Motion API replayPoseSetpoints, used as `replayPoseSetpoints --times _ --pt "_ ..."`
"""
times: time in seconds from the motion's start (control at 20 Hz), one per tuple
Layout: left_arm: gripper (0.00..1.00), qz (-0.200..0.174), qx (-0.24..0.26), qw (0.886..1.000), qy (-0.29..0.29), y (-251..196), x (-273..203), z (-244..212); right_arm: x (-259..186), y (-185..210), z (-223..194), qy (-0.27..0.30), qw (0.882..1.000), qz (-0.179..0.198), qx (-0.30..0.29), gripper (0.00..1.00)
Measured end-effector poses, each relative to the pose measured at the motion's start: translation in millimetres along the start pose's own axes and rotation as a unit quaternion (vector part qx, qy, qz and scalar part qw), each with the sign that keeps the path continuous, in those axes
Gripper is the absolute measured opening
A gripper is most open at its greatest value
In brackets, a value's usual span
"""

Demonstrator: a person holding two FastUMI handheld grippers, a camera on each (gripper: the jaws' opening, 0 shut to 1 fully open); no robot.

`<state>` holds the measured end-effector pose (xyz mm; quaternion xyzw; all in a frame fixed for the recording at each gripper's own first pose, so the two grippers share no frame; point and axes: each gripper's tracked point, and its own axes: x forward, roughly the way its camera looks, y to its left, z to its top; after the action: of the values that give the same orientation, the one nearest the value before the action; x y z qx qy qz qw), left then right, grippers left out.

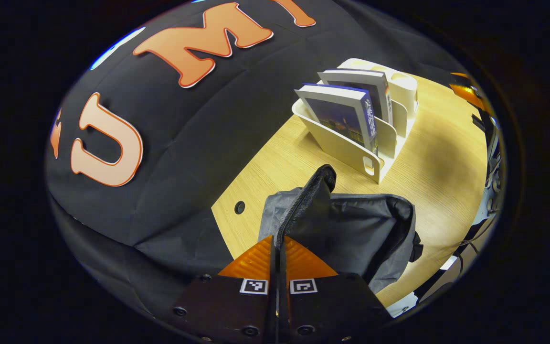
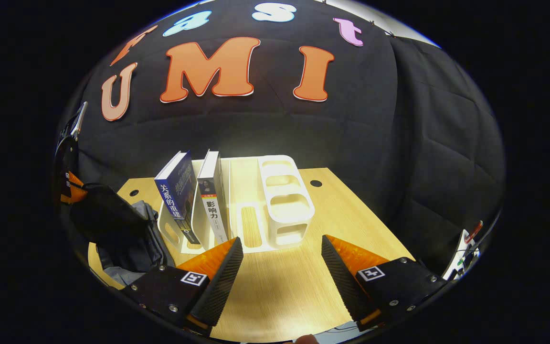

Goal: Open the schoolbag, grab two books from the bookshelf and put them into the schoolbag.

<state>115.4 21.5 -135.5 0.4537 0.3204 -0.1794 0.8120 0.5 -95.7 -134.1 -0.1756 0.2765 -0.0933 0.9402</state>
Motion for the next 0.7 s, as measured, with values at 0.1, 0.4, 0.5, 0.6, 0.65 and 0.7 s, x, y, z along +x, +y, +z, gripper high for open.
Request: replayPoseSetpoints --times 0.1,0.4,0.5,0.6,0.65,0.7 --pt "0.03 -0.009 -0.010 1.000 -0.004 15 -1 4 -3 9 0 0.006 1.000 0.006 0.013 0.99" --pt "0.03 -0.033 -0.024 0.999 -0.027 41 -4 15 -19 39 14 0.019 0.999 0.031 0.039 0.98" --pt "0.03 -0.045 -0.024 0.998 -0.032 39 -3 13 -27 57 29 0.022 0.997 0.052 0.053 0.99" --pt "0.03 -0.059 -0.019 0.997 -0.039 32 -1 12 -33 74 45 0.023 0.996 0.065 0.050 0.98" --pt "0.03 -0.061 -0.012 0.997 -0.042 32 0 11 -34 82 53 0.027 0.997 0.067 0.040 0.98" --pt "0.03 -0.063 -0.004 0.997 -0.046 31 1 11 -37 89 61 0.031 0.997 0.070 0.032 0.99"
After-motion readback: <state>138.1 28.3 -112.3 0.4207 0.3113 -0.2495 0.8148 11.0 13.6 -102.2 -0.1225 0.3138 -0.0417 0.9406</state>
